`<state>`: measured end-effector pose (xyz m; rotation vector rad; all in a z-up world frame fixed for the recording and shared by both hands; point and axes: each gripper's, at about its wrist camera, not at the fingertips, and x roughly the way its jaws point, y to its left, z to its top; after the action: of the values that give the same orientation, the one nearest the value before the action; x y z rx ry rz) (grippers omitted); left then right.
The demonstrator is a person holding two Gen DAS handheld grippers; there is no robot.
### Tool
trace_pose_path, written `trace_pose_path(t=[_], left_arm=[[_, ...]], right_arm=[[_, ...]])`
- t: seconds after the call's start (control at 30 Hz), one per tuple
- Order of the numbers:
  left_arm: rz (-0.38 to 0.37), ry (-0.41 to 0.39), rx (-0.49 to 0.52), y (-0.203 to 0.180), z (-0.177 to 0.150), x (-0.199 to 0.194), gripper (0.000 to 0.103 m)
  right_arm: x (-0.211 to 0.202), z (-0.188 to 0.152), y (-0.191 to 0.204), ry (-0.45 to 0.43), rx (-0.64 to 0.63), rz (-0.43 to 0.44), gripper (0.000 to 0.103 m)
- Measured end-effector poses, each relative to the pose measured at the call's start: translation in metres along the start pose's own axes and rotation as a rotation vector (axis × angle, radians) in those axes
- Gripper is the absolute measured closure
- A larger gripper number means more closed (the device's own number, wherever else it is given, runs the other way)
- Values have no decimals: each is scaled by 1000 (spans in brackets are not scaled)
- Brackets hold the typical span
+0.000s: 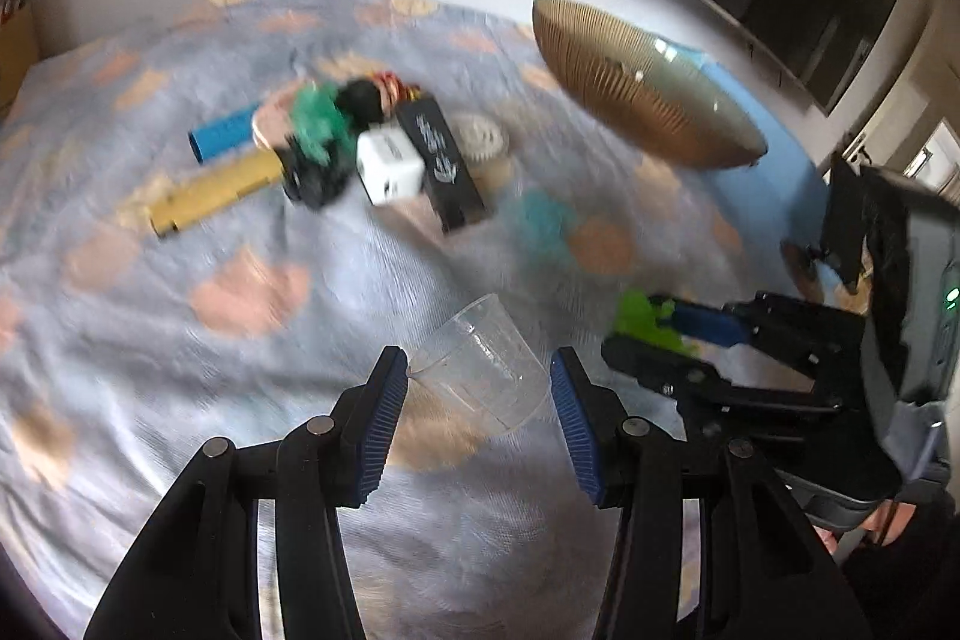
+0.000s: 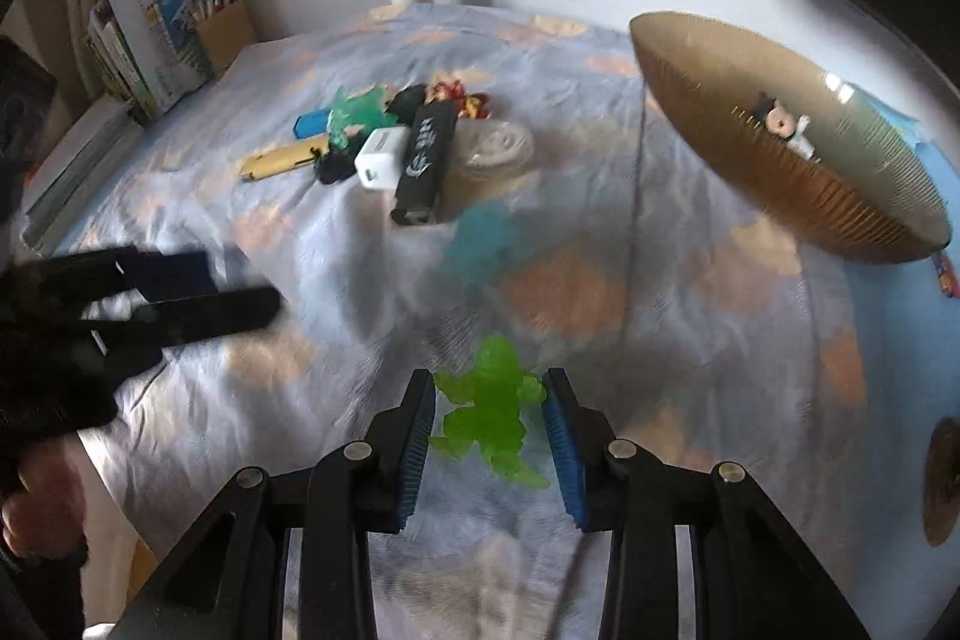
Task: Organize rigid objects
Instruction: 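Grasp the clear plastic cup with left gripper while right grasps green frog toy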
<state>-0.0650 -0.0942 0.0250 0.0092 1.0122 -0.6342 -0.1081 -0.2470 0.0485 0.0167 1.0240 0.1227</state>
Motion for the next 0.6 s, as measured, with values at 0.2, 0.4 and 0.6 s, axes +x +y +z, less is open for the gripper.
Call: trace_pose_path(t=[0.2,0.4,0.6], left_arm=[[15,9,-18,1,-5,9,49],[-7,-5,-62,1,-7,6,34],[-26,-15,-144,9,-13,0,34]], right_arm=[[5,-9,-3,-28,-8,-4,67],[4,-10,-3,-27,-19,-6,63],[1,-18,2,-30,-28,-1,53]])
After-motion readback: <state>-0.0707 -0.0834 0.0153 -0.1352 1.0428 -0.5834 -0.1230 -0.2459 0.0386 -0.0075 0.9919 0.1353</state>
